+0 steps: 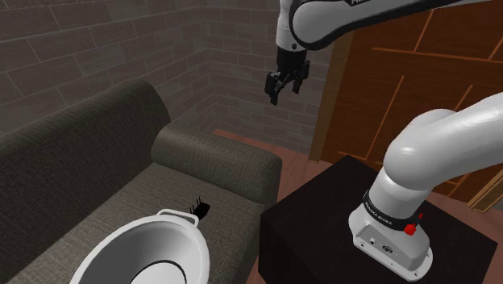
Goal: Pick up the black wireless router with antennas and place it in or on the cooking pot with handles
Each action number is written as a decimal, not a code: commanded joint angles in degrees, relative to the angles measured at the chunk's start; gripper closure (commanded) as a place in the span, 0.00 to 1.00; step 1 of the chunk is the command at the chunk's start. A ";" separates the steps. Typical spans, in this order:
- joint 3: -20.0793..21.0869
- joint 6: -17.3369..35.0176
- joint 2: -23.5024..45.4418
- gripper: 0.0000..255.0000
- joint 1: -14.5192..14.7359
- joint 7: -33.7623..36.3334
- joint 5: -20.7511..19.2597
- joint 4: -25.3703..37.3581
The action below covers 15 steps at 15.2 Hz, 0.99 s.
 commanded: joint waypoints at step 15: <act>15.32 33.03 27.52 0.00 0.26 16.51 -4.94 -3.13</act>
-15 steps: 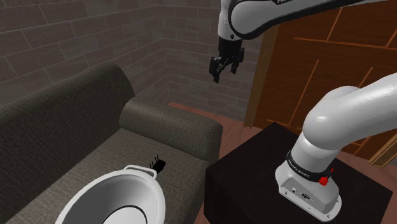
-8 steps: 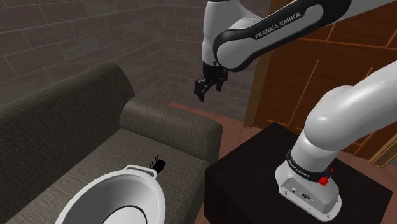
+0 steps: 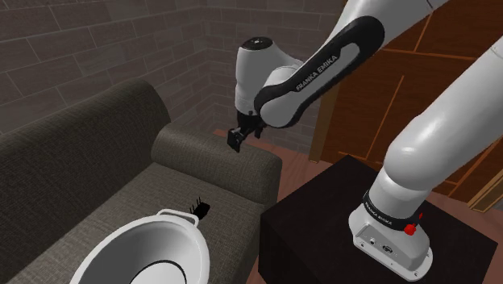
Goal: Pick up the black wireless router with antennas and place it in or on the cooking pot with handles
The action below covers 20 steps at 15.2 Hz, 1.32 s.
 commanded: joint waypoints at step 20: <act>-7.71 13.14 51.16 0.00 16.16 52.67 -57.81 30.93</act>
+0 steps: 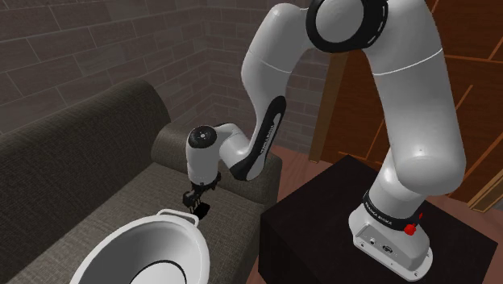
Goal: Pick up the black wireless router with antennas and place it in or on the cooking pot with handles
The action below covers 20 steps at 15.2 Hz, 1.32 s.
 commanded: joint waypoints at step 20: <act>-4.40 1.60 11.37 1.00 5.17 5.10 -5.58 10.01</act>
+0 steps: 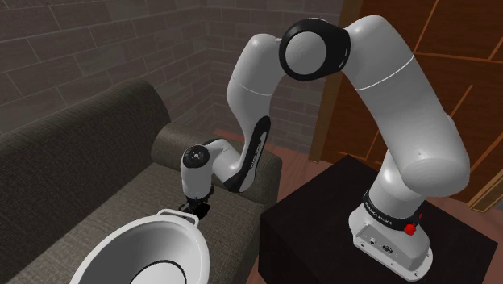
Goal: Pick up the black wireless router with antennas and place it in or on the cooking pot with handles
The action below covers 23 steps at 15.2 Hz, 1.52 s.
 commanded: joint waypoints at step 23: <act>8.08 -5.21 -11.63 1.00 -6.49 -10.14 10.35 -6.80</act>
